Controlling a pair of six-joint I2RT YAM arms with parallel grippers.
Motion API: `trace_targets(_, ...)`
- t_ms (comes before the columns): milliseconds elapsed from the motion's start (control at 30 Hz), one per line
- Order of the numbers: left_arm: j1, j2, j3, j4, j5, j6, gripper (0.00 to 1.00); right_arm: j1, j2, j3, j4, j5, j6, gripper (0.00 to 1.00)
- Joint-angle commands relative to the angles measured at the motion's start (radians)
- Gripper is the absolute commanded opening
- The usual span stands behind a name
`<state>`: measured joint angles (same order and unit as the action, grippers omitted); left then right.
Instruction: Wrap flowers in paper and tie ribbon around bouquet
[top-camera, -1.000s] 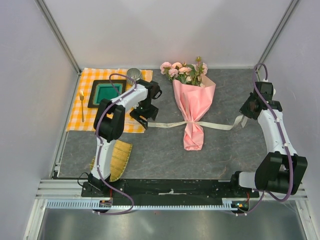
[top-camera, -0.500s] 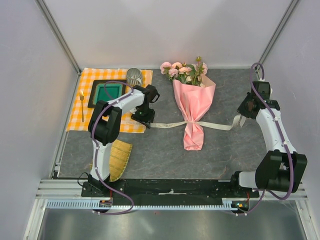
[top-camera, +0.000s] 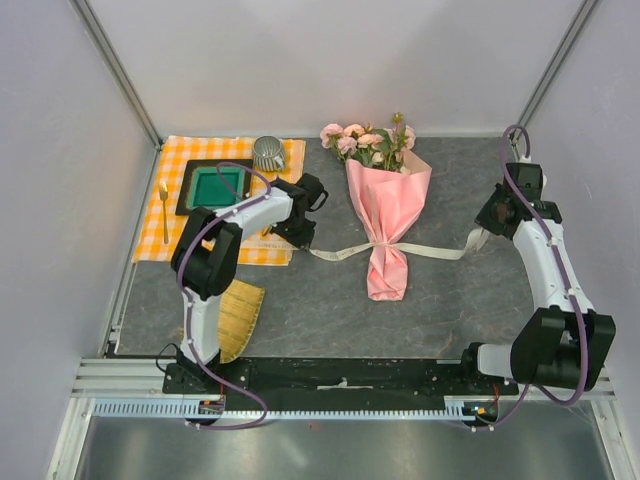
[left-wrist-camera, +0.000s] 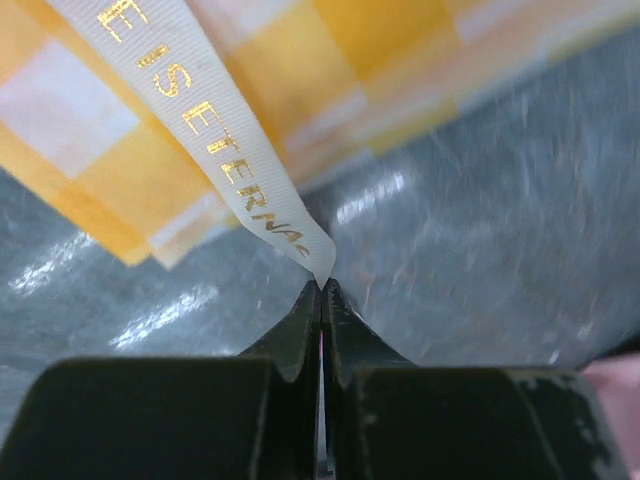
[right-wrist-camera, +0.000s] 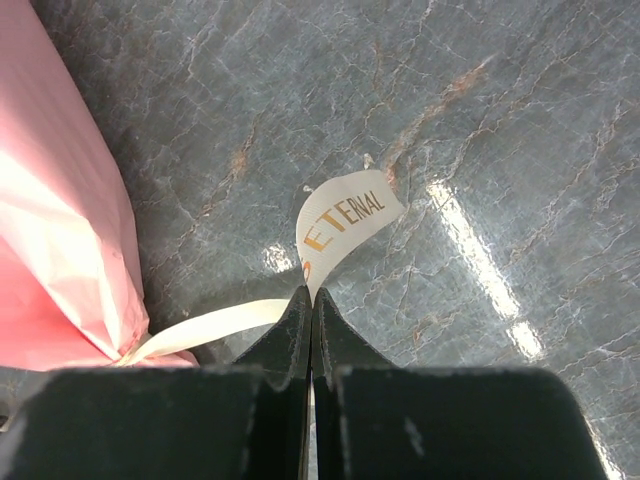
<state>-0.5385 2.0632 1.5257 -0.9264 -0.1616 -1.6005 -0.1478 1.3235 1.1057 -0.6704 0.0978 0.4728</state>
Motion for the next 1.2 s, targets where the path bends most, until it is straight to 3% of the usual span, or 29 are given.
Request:
trace_targets(0, -0.102, -0.188, -0.041, 0.104, -0.047, 0.255, 0.01, 0.004, -0.076, 0.003, 0.008, -0.039, -0.034, 0.0)
trace_targets(133, -0.208, -0.303, -0.093, 0.271, 0.031, 0.621, 0.01, 0.008, -0.092, 0.019, 0.035, -0.202, -0.057, 0.0)
trace_targets(233, -0.258, -0.404, -0.202, 0.458, 0.158, 0.721, 0.01, 0.025, -0.092, 0.025, 0.081, -0.308, -0.053, 0.0)
trace_targets(300, -0.259, -0.432, -0.269, 0.611, 0.325, 0.729, 0.01, 0.039, -0.084, 0.017, 0.115, -0.386, -0.022, 0.0)
trace_targets(400, -0.262, -0.422, -0.225, 0.656, 0.436, 0.746, 0.02, 0.069, -0.066, 0.002, 0.164, -0.429, 0.022, 0.0)
trace_targets(600, -0.262, -0.379, -0.118, 0.707, 0.52, 0.757, 0.01, 0.1, -0.035, 0.017, 0.201, -0.455, 0.089, 0.0)
trace_targets(833, -0.259, -0.322, -0.042, 0.722, 0.586, 0.711, 0.02, 0.106, -0.018, 0.052, 0.126, -0.294, 0.093, 0.0)
trace_targets(967, -0.258, -0.324, -0.067, 0.745, 0.596, 0.712, 0.01, 0.126, 0.009, 0.077, 0.196, -0.368, 0.07, 0.0)
trace_targets(1167, -0.281, -0.312, -0.124, 0.952, 0.7, 0.649, 0.02, 0.212, 0.131, 0.152, 0.304, -0.447, 0.145, 0.0)
